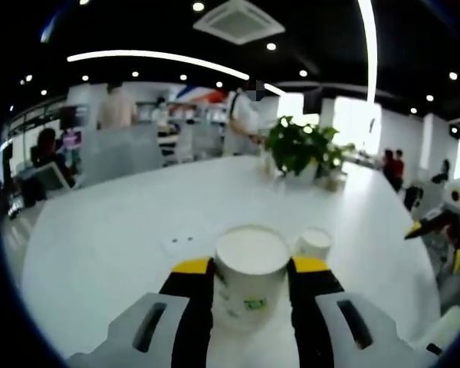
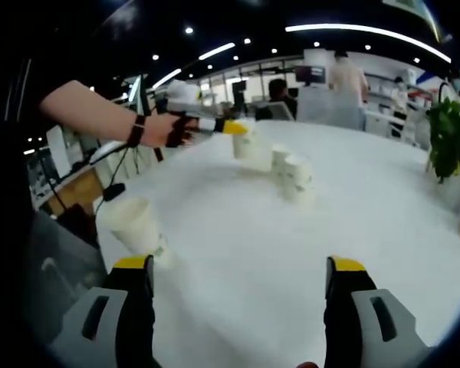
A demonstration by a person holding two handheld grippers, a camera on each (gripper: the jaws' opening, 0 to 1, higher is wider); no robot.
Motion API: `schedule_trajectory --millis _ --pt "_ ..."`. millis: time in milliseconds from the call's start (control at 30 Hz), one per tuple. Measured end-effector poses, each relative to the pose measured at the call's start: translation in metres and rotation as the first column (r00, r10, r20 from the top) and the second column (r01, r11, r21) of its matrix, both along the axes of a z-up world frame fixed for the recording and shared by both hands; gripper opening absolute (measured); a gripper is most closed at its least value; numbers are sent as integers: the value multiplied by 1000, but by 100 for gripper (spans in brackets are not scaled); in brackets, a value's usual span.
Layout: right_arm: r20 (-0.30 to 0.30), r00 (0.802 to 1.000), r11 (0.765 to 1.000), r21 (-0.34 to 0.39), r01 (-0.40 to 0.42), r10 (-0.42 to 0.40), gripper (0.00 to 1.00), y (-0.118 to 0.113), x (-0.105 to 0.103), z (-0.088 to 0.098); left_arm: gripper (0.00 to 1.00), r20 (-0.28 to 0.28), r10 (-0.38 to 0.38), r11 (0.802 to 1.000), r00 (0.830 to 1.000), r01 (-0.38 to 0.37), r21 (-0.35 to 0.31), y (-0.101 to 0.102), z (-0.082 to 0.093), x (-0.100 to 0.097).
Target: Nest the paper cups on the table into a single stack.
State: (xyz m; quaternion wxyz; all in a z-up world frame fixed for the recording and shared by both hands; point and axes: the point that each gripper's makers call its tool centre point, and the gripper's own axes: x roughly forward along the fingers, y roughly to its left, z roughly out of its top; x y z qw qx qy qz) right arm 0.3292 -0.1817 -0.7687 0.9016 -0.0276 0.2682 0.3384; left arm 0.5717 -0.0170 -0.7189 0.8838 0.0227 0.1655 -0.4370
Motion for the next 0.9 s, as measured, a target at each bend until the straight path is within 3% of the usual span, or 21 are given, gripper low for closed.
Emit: schedule_trajectory --millis 367,900 --pt "22 1000 1000 -5 -3 3 91 -3 -7 11 36 6 -11 1000 1000 11 -12 -5 17 -18" --pt "41 999 1000 14 9 -10 91 0 -21 22 36 2 -79 995 997 79 -56 -26 41 -59"
